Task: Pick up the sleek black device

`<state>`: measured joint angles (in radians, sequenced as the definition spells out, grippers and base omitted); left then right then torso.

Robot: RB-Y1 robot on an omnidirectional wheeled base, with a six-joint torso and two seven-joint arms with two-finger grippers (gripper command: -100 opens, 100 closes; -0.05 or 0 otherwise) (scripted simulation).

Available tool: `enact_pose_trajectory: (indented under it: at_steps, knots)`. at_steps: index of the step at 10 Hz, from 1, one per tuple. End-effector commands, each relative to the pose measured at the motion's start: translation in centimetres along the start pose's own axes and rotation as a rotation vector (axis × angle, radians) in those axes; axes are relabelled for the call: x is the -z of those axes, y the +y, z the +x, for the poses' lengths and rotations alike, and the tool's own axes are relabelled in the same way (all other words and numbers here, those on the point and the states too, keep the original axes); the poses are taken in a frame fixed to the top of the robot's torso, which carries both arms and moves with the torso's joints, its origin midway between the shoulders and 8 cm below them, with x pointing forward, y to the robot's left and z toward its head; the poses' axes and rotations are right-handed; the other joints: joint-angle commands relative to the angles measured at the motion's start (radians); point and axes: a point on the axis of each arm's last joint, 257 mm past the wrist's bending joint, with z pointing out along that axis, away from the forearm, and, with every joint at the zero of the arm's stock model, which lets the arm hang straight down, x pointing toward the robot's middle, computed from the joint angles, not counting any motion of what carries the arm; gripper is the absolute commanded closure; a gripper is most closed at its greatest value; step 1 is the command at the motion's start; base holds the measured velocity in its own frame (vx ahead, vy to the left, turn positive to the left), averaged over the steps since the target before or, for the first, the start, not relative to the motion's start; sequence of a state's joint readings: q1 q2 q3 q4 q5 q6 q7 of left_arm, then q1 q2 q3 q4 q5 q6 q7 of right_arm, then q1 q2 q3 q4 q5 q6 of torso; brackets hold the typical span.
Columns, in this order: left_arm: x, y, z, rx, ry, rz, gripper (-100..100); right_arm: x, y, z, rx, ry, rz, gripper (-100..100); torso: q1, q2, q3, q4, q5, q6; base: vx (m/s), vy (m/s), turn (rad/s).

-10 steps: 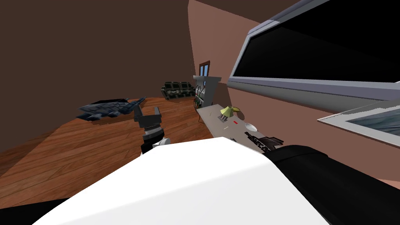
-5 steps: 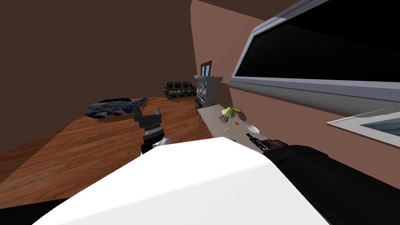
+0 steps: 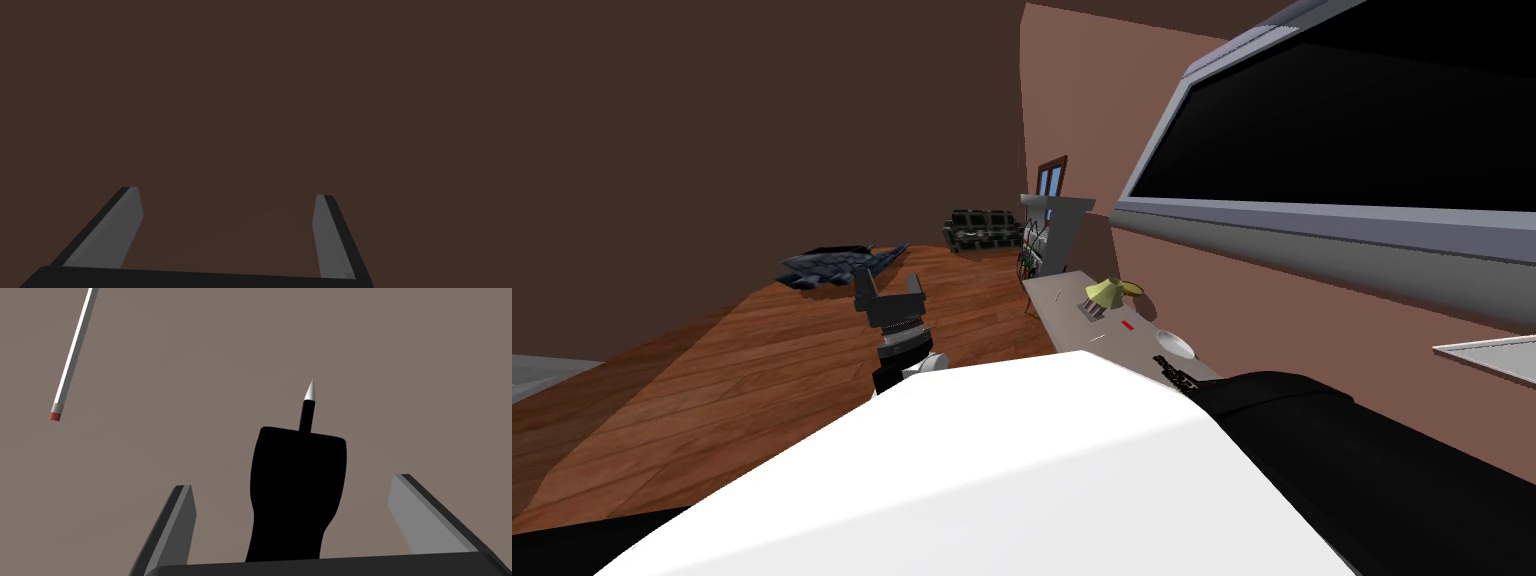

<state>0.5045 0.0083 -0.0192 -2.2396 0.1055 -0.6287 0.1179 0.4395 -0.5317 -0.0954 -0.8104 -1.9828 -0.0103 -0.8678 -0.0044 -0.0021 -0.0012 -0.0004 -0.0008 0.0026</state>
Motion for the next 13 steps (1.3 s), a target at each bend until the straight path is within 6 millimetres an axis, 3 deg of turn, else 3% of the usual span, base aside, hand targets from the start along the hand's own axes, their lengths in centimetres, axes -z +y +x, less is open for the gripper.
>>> enact_pose_trajectory:
  at_steps: [1, 4, 6, 9, 10, 11, 13]
  knots:
    - [0.0, 0.0, 0.0, 0.000, 0.000, 0.000, 0, 0.1, 1.6, -0.6, -0.023, -0.017, -0.033, -100, 0.000, 0.000, 0.000, 0.000, 0.000, 0.000, 0.009, -0.033, 0.136]
    - [0.0, 0.0, 0.0, 0.000, 0.000, 0.000, 0, 0.5, 4.3, -3.1, -0.057, -0.069, -0.083, -100, 0.001, 0.000, 0.000, 0.000, 0.000, 0.000, 0.020, -0.040, 0.179]
    - [0.0, 0.0, 0.0, 0.000, 0.000, 0.000, 0, 0.6, 3.9, -4.7, -0.022, -0.100, -0.076, -100, 0.002, 0.000, 0.000, 0.000, 0.000, 0.000, 0.009, -0.017, 0.011]
    - [0.0, 0.0, 0.0, 0.000, 0.000, 0.000, 0, 0.6, 4.1, -4.0, -0.037, -0.086, -0.079, -100, 0.004, 0.001, 0.001, 0.000, 0.001, 0.000, -0.001, 0.002, 0.000]
    - [0.0, 0.0, 0.0, 0.000, 0.000, 0.000, 0, 0.6, 4.1, -4.0, -0.038, -0.086, -0.079, 0, 0.004, 0.001, 0.001, 0.000, 0.001, 0.000, 0.000, 0.000, 0.000]
    - [0.0, 0.0, 0.0, 0.000, 0.000, 0.000, 0, 0.1, 4.2, -4.0, -0.070, -0.078, -0.101, -100, 0.004, 0.001, 0.001, 0.000, 0.001, 0.000, -0.078, -0.006, 0.247]
    - [0.0, 0.0, 0.0, 0.000, 0.000, 0.000, 0, -0.3, 4.3, -4.1, -0.103, -0.071, -0.124, -100, 0.003, 0.008, 0.004, 0.002, 0.001, -0.001, -0.150, -0.017, 0.270]
